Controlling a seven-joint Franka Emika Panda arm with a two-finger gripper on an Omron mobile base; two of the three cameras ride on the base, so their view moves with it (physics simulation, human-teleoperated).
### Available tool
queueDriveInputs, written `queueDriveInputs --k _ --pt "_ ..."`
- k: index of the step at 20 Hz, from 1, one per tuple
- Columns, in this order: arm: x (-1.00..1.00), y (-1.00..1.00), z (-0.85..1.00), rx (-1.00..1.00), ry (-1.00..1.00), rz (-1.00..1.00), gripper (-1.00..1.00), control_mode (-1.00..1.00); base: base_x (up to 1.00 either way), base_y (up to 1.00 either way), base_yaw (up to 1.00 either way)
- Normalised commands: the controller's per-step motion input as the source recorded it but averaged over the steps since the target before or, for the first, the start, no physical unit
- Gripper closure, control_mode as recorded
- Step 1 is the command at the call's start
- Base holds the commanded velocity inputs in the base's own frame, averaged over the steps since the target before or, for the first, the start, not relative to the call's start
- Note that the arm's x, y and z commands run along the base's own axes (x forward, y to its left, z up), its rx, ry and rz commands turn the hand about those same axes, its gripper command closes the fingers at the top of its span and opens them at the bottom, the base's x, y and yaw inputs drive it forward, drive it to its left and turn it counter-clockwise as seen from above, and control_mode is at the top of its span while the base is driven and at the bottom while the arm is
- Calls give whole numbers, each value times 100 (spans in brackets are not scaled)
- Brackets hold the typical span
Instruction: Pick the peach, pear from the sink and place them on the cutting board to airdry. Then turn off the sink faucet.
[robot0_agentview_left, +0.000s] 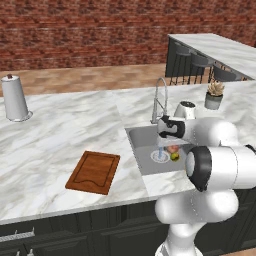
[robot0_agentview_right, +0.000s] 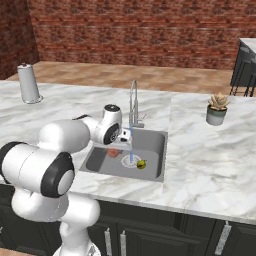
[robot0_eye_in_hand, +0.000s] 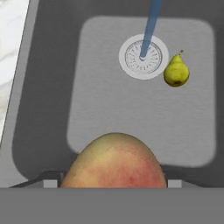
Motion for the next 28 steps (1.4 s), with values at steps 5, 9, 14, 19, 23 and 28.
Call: queueDriveInputs --k 5,9,14,19,23,28 --pt "-48 7 49 0 0 0 100 -100 0 0 0" --pt "-47 25 46 0 -4 3 100 -100 0 0 0" --pt "-53 36 36 0 -11 6 100 -100 0 0 0" --pt "-52 43 36 0 -10 3 100 -100 0 0 0" --pt "-47 41 40 0 -8 5 100 -100 0 0 0" --pt "-35 41 42 0 -4 6 100 -100 0 0 0"
